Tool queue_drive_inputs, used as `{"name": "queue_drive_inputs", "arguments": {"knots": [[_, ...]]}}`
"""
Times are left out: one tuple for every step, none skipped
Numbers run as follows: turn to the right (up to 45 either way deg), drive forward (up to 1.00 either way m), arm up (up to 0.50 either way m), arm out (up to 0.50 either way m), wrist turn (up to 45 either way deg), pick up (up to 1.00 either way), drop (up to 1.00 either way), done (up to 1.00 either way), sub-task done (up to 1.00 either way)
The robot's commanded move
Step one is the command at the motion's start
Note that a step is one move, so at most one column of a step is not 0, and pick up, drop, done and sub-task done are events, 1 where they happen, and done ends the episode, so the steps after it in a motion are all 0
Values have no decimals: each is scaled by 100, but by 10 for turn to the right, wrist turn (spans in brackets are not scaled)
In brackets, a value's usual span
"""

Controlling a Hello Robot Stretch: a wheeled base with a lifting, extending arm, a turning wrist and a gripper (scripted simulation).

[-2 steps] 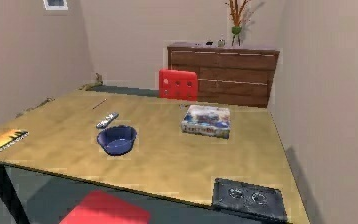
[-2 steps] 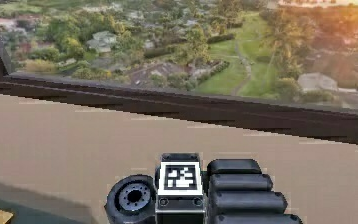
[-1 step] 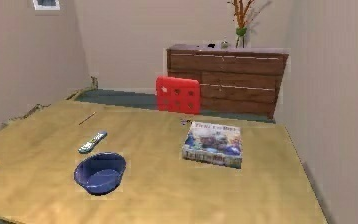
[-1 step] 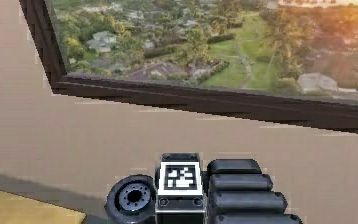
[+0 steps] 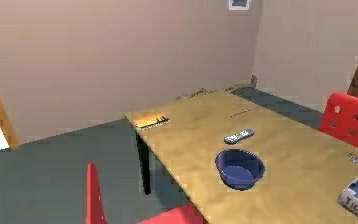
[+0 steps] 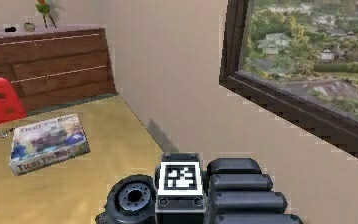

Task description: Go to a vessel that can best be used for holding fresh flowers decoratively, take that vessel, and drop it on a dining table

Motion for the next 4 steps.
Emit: {"name": "queue_drive_inputs", "arguments": {"knots": [[-420, 0, 0, 0, 0, 0, 0, 0, 0], [0, 0, 0, 48, 0, 0, 0, 0, 0], [0, 0, 0, 0, 390, 0, 0, 0, 0], [0, 0, -32, 0, 0, 0, 0, 0, 0]]}}
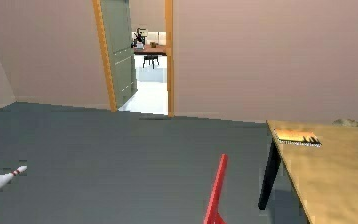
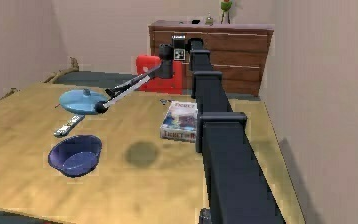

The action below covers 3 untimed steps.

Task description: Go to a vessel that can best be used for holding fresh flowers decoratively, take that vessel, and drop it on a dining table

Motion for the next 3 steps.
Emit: {"name": "queue_drive_inputs", "arguments": {"knots": [[0, 0, 0, 0, 0, 0, 100, 0, 0], [0, 0, 0, -10, 0, 0, 0, 0, 0], [0, 0, 0, 0, 0, 0, 0, 100, 0]]}}
